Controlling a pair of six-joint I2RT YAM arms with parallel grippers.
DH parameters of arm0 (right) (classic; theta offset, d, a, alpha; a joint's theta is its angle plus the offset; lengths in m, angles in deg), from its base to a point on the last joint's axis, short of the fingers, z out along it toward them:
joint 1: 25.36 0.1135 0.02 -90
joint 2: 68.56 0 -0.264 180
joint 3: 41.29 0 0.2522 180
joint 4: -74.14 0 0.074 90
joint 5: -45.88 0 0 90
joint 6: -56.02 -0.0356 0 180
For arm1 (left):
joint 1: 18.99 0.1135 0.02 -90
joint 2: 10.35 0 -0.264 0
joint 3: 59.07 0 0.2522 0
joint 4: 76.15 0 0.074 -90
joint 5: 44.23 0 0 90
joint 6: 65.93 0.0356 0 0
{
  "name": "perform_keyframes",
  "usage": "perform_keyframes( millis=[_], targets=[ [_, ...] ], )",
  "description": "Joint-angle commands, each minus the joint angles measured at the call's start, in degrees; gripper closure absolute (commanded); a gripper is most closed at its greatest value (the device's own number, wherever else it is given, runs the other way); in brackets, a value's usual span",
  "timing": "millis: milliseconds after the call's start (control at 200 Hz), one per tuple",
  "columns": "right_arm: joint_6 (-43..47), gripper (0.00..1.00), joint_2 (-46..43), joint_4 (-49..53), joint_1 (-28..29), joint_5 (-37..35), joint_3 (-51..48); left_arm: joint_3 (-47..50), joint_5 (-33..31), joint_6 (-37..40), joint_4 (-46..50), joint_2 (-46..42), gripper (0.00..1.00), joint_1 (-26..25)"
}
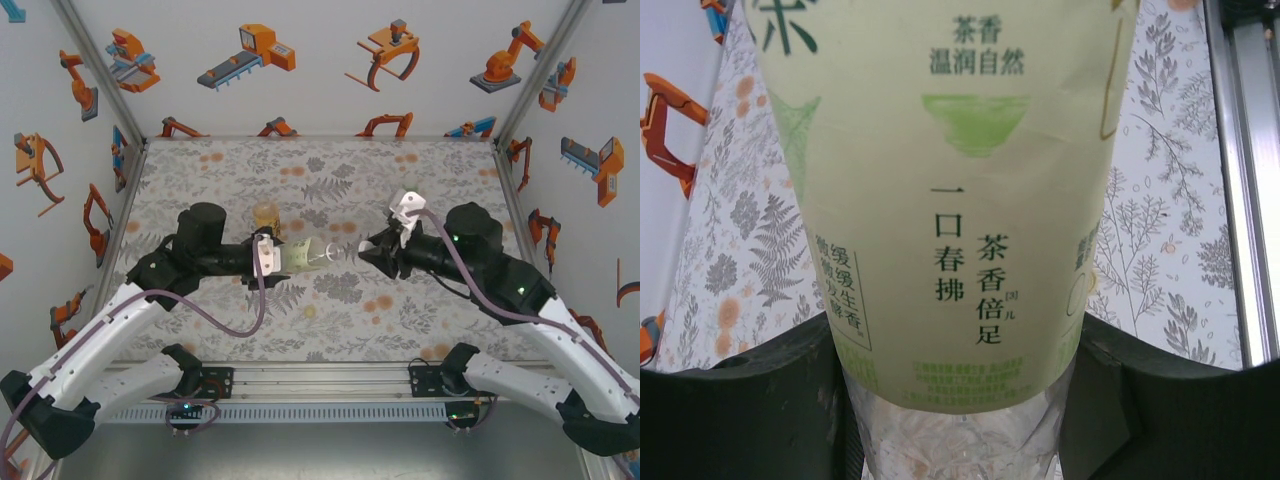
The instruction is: Screw on the bottle caps
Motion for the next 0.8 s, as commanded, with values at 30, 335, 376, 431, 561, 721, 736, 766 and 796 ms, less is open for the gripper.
perform_keyframes(
  millis=[30,335,376,431,561,721,736,766,796],
  targets=[
    [10.5,1.0,-0.7,-3.1,-0.1,14.4,1.2,0.0,0.3,2.4,2.4,-0.5,1.0,-0.4],
    [15.5,1.0,1.7,-5.1,0.1,22.8,3.0,-0.5,1.4,3.6,5.9,0.0,1.0,-0.5],
    [15.6,1.0,2.2,-5.1,0.1,22.5,3.4,-0.8,1.4,3.5,6.4,0.1,1.0,-0.4],
    [15.7,1.0,2.6,-4.9,0.2,22.8,3.7,-0.9,1.6,3.5,6.7,0.2,1.0,-0.5],
    [16.1,1.0,3.4,-4.9,0.5,23.1,4.0,-1.1,1.8,3.4,7.0,0.1,1.0,-0.5],
    [17.0,1.0,4.7,-3.2,1.1,23.7,4.6,-1.3,2.0,3.2,7.0,-0.1,1.0,-0.6],
    [17.1,1.0,4.8,-3.0,1.2,23.8,4.6,-1.4,2.0,3.1,7.0,0.0,1.0,-0.7],
    [17.5,1.0,4.9,-2.6,1.4,23.9,4.8,-1.5,2.1,3.0,7.0,0.0,1.0,-0.7],
    [17.9,1.0,5.1,-2.1,1.6,23.8,4.9,-1.6,2.1,3.1,7.0,0.1,1.0,-0.8]
  ],
)
